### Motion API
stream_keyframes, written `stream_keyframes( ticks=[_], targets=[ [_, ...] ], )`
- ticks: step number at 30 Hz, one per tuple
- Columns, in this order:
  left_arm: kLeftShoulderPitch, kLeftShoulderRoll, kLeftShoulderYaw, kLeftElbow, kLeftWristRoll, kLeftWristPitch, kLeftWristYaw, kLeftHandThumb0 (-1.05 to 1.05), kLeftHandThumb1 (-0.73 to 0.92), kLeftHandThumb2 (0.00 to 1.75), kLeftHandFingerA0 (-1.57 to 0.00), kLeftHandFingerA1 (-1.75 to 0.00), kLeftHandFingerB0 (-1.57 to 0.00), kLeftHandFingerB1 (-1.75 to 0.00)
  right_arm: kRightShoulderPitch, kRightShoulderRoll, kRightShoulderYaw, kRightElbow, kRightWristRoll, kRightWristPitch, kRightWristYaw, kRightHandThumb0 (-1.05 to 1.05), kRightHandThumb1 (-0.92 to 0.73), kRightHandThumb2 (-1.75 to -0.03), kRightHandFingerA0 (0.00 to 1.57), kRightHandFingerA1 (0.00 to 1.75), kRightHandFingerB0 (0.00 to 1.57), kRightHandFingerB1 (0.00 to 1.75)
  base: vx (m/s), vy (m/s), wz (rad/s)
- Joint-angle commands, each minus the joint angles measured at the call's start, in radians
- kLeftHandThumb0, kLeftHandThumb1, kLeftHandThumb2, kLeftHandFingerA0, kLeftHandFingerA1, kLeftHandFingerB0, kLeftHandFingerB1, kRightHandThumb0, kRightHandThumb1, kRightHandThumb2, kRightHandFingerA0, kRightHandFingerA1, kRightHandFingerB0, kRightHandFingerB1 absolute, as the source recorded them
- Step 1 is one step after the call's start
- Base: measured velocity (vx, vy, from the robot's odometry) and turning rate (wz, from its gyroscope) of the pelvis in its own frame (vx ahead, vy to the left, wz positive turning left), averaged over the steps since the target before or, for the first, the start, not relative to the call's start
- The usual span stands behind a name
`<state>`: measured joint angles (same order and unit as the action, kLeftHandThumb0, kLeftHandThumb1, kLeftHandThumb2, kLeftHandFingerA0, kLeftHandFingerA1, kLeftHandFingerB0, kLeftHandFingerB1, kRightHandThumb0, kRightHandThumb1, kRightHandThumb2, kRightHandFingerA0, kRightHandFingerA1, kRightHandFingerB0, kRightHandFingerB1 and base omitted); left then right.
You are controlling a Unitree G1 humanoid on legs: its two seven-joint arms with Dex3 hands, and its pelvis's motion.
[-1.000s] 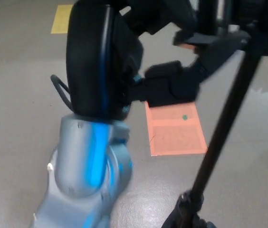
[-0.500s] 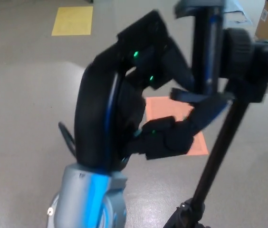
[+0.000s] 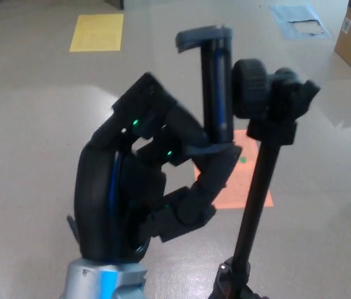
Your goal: A phone stand is kept on the floor and the robot uses both its hands to grab it and uses its left hand to extend the phone stand by pulling it upwards
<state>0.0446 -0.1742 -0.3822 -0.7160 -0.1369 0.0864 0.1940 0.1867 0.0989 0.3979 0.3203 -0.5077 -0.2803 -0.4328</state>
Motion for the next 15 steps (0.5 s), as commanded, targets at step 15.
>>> stream_keyframes(
  ticks=[15],
  targets=[
    [0.337,0.000,0.089,0.434,-0.028,-0.170,0.017,-0.10,0.57,0.64,-0.96,-1.75,-0.79,-1.75,0.032,-0.006,-0.037,-0.010,0.017,0.050,0.000,-0.25,-0.90,-0.67,0.94,1.75,0.67,1.75,0.00,0.000,0.00]
  ],
)
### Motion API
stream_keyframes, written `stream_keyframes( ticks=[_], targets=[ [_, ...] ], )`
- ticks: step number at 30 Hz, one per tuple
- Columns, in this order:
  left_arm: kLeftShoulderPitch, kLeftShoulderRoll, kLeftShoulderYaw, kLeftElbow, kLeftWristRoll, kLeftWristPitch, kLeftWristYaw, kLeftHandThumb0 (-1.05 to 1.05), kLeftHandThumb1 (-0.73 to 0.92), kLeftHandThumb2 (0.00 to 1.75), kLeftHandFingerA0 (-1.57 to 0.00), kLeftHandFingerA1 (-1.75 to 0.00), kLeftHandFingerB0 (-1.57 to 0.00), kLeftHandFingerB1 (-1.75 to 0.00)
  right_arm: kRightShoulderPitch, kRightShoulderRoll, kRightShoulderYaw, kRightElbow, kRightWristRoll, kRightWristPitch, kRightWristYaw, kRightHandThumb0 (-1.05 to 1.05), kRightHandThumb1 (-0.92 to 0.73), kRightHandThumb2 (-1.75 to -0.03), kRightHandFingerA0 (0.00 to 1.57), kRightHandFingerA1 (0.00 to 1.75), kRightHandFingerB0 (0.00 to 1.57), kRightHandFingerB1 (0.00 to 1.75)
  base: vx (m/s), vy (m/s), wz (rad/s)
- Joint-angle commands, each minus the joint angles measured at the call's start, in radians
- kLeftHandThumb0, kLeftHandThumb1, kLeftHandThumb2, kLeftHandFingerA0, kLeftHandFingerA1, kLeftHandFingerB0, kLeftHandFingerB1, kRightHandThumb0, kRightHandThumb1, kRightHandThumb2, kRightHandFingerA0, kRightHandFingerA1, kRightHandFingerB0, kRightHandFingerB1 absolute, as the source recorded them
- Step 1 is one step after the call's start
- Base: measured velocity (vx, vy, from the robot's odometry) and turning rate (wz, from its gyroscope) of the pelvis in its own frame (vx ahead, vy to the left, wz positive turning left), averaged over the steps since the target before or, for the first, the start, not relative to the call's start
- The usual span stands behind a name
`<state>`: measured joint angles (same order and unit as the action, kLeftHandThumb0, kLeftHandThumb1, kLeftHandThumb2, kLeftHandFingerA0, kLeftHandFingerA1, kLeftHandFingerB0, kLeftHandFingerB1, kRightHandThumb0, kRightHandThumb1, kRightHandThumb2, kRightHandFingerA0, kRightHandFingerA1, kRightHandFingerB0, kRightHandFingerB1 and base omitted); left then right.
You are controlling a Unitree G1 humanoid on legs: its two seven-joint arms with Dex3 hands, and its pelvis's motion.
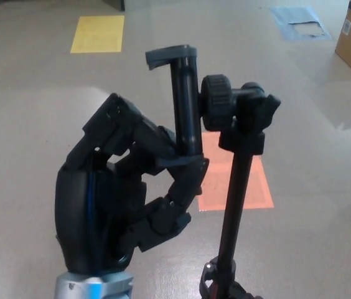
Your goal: A phone stand is kept on the floor and the robot uses both its hands to grab it and uses its left hand to extend the phone stand by pulling it upwards
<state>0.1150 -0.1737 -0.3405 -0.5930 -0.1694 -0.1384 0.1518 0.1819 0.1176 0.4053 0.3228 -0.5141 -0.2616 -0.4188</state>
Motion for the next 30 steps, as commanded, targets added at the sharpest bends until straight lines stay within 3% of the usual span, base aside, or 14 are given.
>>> stream_keyframes(
  ticks=[1,6,14,30],
  targets=[
    [0.269,-0.001,0.047,0.314,0.004,0.055,0.060,-0.10,0.57,0.64,-0.96,-1.75,-0.79,-1.75,0.037,-0.024,-0.045,-0.012,0.025,0.031,-0.013,-0.25,-0.90,-0.67,0.94,1.75,0.67,1.75,0.00,0.000,0.00],
    [0.270,0.019,0.048,0.357,0.014,0.029,0.040,-0.10,0.55,0.65,-0.96,-1.75,-0.84,-1.75,0.033,-0.028,-0.054,-0.006,0.032,0.018,-0.015,-0.25,-0.90,-0.66,0.93,1.75,0.66,1.75,0.00,0.000,0.00],
    [0.285,0.047,0.022,0.446,0.085,-0.031,0.032,-0.07,0.53,0.67,-0.95,-1.75,-0.76,-1.75,0.035,-0.028,-0.059,-0.007,0.026,0.034,-0.017,-0.25,-0.89,-0.66,0.93,1.75,0.65,1.75,0.00,0.000,0.00],
    [0.266,0.072,0.064,0.603,0.093,-0.071,0.031,-0.08,0.53,0.68,-0.95,-1.75,-0.76,-1.75,0.022,-0.039,-0.075,0.007,0.020,0.013,-0.035,-0.25,-0.89,-0.66,0.91,1.75,0.65,1.75,0.00,0.000,0.00]
  ],
)
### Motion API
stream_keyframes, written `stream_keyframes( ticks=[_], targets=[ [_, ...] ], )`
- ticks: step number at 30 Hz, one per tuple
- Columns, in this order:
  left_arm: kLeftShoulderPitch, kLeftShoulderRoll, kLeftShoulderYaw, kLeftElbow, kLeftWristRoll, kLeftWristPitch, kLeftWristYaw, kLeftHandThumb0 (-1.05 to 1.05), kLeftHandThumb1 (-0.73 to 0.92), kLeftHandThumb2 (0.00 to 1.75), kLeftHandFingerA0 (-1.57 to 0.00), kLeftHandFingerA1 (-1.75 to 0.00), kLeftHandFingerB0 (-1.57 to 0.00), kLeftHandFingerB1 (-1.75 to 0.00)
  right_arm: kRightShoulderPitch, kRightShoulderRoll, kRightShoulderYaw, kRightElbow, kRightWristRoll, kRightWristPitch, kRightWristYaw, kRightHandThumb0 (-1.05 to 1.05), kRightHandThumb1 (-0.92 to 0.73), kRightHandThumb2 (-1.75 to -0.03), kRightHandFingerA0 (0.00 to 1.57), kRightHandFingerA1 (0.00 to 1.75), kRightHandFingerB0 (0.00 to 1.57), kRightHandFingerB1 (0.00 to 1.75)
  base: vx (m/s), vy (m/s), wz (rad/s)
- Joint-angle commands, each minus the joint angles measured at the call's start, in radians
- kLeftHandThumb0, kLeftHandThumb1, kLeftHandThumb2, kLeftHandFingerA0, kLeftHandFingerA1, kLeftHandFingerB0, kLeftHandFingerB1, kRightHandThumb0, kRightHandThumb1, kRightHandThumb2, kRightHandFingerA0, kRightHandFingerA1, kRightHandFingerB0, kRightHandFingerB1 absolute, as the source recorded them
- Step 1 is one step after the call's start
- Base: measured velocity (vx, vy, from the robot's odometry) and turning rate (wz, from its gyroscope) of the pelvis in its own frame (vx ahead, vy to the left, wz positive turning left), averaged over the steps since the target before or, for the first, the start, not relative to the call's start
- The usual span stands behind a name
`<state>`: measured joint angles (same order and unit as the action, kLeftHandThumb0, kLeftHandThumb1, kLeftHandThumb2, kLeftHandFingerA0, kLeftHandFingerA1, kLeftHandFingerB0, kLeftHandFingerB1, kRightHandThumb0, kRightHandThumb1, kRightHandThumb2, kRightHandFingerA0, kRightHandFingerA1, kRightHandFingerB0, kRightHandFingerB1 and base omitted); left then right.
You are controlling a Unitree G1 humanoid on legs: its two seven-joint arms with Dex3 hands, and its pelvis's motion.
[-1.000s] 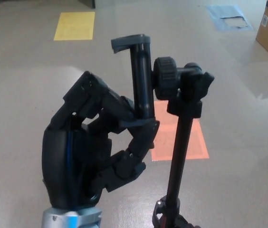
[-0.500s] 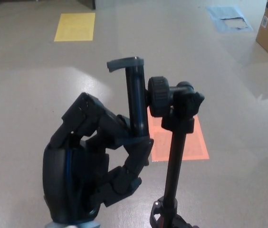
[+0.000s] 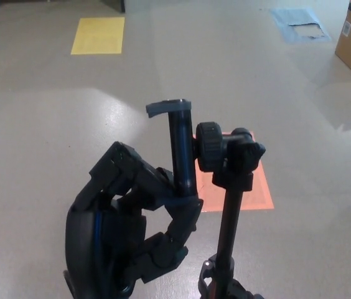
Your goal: A phone stand is kept on the floor and the robot uses both its hands to grab it and uses its left hand to extend the phone stand by pulling it upwards
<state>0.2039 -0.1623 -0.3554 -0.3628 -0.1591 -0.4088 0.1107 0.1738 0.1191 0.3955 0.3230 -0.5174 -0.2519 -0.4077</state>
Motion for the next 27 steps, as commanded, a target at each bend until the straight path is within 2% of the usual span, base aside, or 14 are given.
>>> stream_keyframes(
  ticks=[1,10,27],
  targets=[
    [0.176,0.063,0.082,0.380,0.079,0.195,0.070,-0.08,0.53,0.68,-0.95,-1.75,-0.76,-1.75,0.027,-0.040,-0.065,0.009,0.019,0.008,-0.049,-0.25,-0.89,-0.66,0.91,1.75,0.65,1.75,0.00,0.000,0.00],
    [0.189,0.062,0.079,0.364,0.079,0.192,0.070,-0.09,0.55,0.64,-0.92,-1.75,-0.75,-1.75,0.046,-0.032,-0.063,-0.012,0.014,0.031,-0.037,-0.25,-0.89,-0.65,0.91,1.75,0.63,1.75,0.00,0.000,0.00],
    [0.197,0.054,0.073,0.345,0.086,0.176,0.053,-0.10,0.55,0.65,-0.91,-1.75,-0.76,-1.75,0.044,-0.031,-0.066,0.008,0.018,0.004,-0.041,-0.25,-0.89,-0.65,0.90,1.75,0.64,1.75,0.00,0.000,0.00]
  ],
)
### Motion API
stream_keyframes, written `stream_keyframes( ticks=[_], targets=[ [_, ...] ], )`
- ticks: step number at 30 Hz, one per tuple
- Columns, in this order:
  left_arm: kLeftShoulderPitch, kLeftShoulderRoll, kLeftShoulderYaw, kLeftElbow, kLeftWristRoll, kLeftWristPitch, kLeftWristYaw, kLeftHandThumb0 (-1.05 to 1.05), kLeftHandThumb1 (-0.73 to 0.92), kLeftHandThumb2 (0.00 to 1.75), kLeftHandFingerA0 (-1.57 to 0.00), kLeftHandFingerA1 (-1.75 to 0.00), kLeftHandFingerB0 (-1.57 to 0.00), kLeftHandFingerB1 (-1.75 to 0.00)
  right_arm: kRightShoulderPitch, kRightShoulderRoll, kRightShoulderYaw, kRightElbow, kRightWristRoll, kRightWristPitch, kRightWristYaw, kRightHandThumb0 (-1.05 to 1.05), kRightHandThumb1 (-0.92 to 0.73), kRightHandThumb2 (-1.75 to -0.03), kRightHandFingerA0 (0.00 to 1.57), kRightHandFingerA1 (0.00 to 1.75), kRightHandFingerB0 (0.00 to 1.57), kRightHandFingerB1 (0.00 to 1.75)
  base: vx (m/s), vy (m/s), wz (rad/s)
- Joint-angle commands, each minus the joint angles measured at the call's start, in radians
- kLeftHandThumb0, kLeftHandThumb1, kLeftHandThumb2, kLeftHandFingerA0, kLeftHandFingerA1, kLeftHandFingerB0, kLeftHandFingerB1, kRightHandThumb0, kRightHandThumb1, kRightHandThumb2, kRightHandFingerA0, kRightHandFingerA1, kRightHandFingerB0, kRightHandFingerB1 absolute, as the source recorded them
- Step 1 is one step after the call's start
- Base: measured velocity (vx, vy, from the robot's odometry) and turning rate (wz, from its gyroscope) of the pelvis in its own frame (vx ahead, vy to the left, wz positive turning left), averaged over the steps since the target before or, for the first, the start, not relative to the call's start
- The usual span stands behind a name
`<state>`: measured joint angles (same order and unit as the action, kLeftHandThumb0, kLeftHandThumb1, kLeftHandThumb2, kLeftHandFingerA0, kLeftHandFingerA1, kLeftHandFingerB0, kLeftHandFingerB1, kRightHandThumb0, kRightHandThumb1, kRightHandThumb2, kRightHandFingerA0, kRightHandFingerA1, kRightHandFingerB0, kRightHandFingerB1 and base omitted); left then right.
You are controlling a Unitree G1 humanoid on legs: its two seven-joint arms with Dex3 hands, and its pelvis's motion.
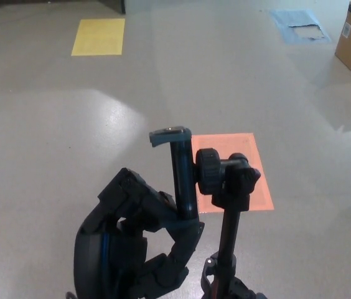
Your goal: A phone stand is kept on the floor and the robot uses both its hands to grab it and uses its left hand to extend the phone stand by pulling it upwards
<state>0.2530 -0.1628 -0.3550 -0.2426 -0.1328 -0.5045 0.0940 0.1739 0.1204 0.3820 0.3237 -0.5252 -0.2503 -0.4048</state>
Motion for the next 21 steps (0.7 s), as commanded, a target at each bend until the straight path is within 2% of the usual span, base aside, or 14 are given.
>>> stream_keyframes(
  ticks=[1,14,21],
  targets=[
    [0.148,0.054,0.073,0.225,0.059,0.270,0.068,-0.10,0.55,0.65,-0.91,-1.75,-0.76,-1.75,0.045,-0.032,-0.052,0.005,0.027,0.003,-0.043,-0.25,-0.89,-0.65,0.90,1.75,0.64,1.75,0.00,0.000,0.00],
    [0.145,0.053,0.081,0.238,0.087,0.226,0.067,-0.10,0.57,0.64,-0.91,-1.75,-0.75,-1.75,0.056,-0.030,-0.054,-0.011,0.025,0.011,-0.039,-0.25,-0.89,-0.65,0.89,1.75,0.61,1.75,0.00,0.000,0.00],
    [0.121,0.066,0.110,0.231,0.199,0.089,0.082,-0.11,0.60,0.62,-0.96,-1.75,-0.75,-1.75,0.064,-0.026,-0.061,-0.045,0.041,-0.023,-0.036,-0.28,-0.90,-0.67,0.95,1.75,0.64,1.75,0.00,0.000,0.00]
  ],
)
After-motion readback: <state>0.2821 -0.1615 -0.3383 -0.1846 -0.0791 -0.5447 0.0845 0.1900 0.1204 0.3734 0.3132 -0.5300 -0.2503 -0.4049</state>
